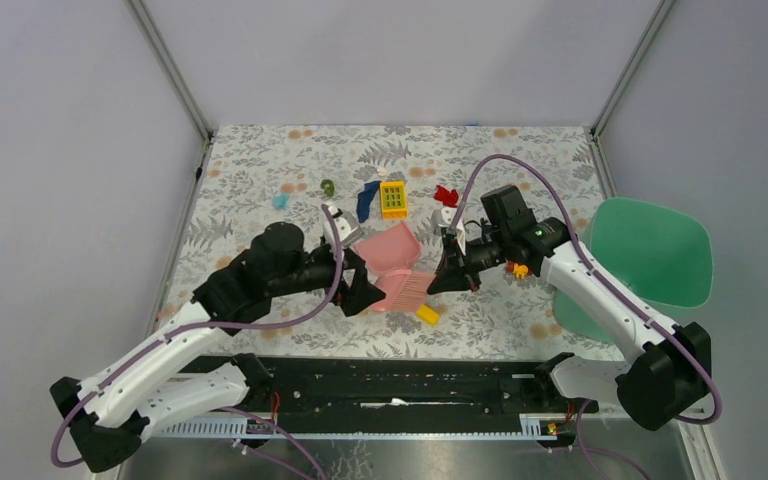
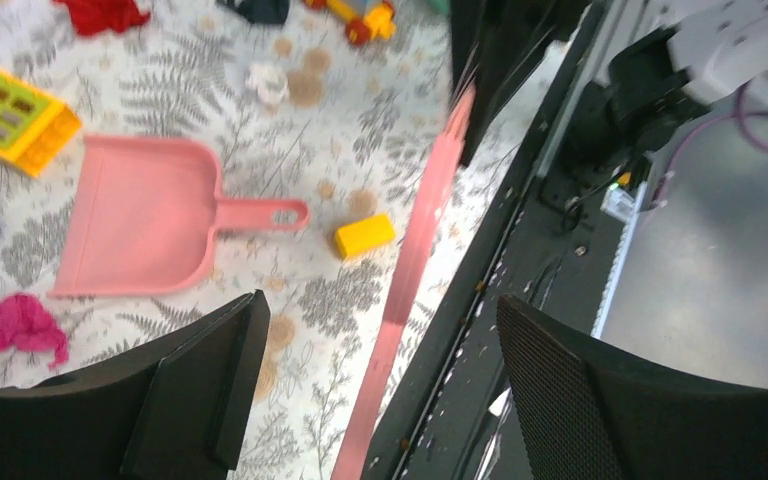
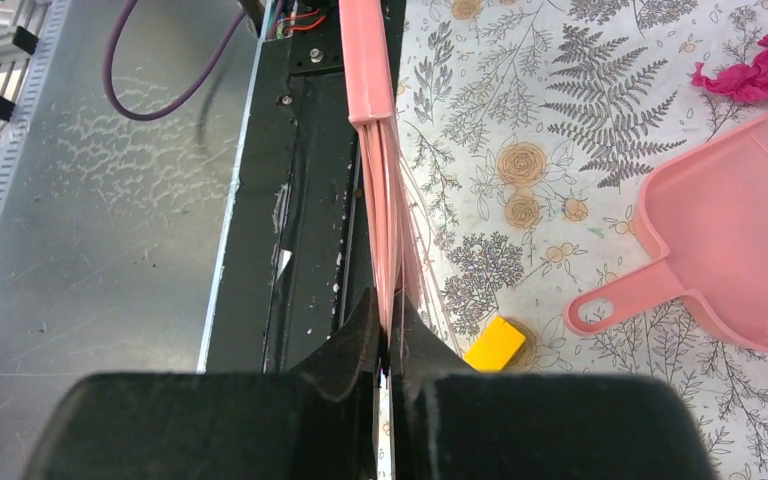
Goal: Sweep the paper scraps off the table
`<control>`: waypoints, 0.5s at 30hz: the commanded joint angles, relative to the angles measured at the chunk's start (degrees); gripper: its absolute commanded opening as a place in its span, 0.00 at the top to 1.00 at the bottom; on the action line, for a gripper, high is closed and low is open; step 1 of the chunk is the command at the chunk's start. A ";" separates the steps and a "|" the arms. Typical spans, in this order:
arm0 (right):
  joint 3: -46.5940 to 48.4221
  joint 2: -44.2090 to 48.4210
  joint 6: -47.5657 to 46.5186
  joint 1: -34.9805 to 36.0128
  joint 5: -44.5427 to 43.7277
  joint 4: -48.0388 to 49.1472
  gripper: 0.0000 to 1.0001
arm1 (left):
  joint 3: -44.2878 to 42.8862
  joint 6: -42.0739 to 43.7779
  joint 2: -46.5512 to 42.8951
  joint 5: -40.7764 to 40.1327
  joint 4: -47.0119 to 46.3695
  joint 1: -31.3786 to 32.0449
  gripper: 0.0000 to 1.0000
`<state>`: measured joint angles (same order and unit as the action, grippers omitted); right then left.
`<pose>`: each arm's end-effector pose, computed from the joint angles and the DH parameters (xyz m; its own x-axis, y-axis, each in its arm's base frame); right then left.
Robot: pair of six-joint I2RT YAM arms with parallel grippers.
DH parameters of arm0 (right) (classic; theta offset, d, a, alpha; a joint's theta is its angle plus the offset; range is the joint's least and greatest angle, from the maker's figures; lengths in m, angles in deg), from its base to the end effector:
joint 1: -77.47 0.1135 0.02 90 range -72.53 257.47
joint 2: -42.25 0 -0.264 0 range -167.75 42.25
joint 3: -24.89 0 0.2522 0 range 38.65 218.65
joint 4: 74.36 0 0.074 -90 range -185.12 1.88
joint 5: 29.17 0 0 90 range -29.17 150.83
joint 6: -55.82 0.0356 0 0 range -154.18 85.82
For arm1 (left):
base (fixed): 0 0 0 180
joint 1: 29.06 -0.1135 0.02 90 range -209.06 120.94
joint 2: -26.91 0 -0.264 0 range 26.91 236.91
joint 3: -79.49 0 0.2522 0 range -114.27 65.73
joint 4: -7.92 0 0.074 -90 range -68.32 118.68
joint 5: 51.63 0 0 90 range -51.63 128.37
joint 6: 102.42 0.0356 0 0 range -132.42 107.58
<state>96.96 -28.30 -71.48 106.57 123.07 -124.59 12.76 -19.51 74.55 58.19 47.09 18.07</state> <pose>0.1979 0.1462 0.3011 -0.0758 -0.3652 -0.9278 -0.9839 -0.1236 0.1290 0.1146 -0.1412 0.3542 -0.3436 0.1995 -0.9177 0.8704 0.4346 -0.2314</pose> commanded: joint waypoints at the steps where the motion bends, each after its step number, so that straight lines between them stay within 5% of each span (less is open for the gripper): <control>1: -0.03 1.79 2.78 -0.91 3.23 2.64 1.00 | 0.87 2.73 1.91 -3.72 0.32 0.06 0.14; 9: -0.66 1.48 4.07 -1.98 4.18 3.67 1.00 | 0.47 4.81 3.43 -1.08 0.52 0.05 0.50; 13: -1.68 1.51 4.86 -1.97 3.50 4.66 1.00 | 0.59 4.81 3.20 2.19 -0.02 0.01 0.91; 14: -1.59 1.54 4.71 -1.95 2.85 4.65 0.91 | 0.50 4.76 3.26 2.40 -0.01 0.03 1.00; 15: -1.28 1.71 4.55 -2.02 2.09 4.61 0.72 | 0.46 4.79 3.33 2.63 0.19 0.02 1.00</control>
<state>95.56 -28.19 -67.41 104.84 124.86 -121.83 14.09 -15.42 78.66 57.84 49.14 18.03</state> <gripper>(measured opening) 0.069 0.476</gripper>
